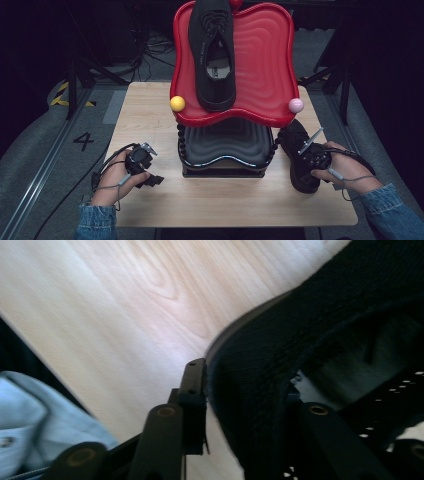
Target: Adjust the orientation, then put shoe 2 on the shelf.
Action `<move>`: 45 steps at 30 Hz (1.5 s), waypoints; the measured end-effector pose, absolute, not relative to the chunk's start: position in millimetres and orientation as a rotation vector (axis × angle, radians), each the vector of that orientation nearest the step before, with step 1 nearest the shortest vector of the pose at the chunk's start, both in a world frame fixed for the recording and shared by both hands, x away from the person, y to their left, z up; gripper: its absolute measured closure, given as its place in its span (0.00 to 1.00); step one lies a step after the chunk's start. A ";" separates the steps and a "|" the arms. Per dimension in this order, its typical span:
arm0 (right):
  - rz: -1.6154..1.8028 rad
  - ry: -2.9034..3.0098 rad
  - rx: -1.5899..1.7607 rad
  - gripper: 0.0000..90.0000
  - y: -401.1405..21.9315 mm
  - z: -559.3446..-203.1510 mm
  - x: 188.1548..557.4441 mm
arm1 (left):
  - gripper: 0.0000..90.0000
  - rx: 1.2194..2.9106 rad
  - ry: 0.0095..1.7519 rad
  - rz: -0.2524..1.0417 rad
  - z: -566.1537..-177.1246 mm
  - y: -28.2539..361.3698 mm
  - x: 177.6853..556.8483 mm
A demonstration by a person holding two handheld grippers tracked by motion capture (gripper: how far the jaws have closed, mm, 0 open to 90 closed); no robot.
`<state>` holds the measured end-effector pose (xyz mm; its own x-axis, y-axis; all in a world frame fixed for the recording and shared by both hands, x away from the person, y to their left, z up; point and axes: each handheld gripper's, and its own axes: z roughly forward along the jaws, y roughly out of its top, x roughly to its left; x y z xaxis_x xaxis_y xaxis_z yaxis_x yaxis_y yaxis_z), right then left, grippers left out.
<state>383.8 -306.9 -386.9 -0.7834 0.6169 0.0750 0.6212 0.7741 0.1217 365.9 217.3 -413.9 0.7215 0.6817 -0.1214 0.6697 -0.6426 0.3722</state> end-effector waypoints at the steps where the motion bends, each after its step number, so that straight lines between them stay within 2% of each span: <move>1: -0.215 -2.933 -1.021 0.78 -306.3 -387.3 383.9 | 0.28 2.542 1.038 0.045 -414.6 216.6 366.6; 6: -0.149 -2.937 -0.961 0.81 -302.7 -396.0 386.6 | 0.28 2.547 1.024 0.038 -415.9 215.0 367.2; 13: -0.141 -2.837 -0.962 0.97 -302.5 -403.0 389.3 | 0.28 2.534 1.038 0.035 -415.7 218.4 366.2; 27: -0.211 -2.804 -1.067 0.98 -307.1 -400.0 389.6 | 0.28 2.526 1.040 0.049 -415.9 221.7 366.8; 39: -0.302 -2.755 -1.129 0.98 -315.3 -365.9 391.6 | 0.28 2.523 1.036 0.054 -414.6 223.3 366.8; 45: -0.312 -2.783 -1.133 0.98 -316.6 -329.8 390.6 | 0.28 2.515 1.050 0.036 -415.0 224.8 365.1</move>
<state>390.6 -316.6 -329.8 -0.7123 0.6762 0.1882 0.7011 0.6984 0.1441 365.1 224.8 -415.0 0.7158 0.6857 -0.1323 0.6751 -0.6309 0.3823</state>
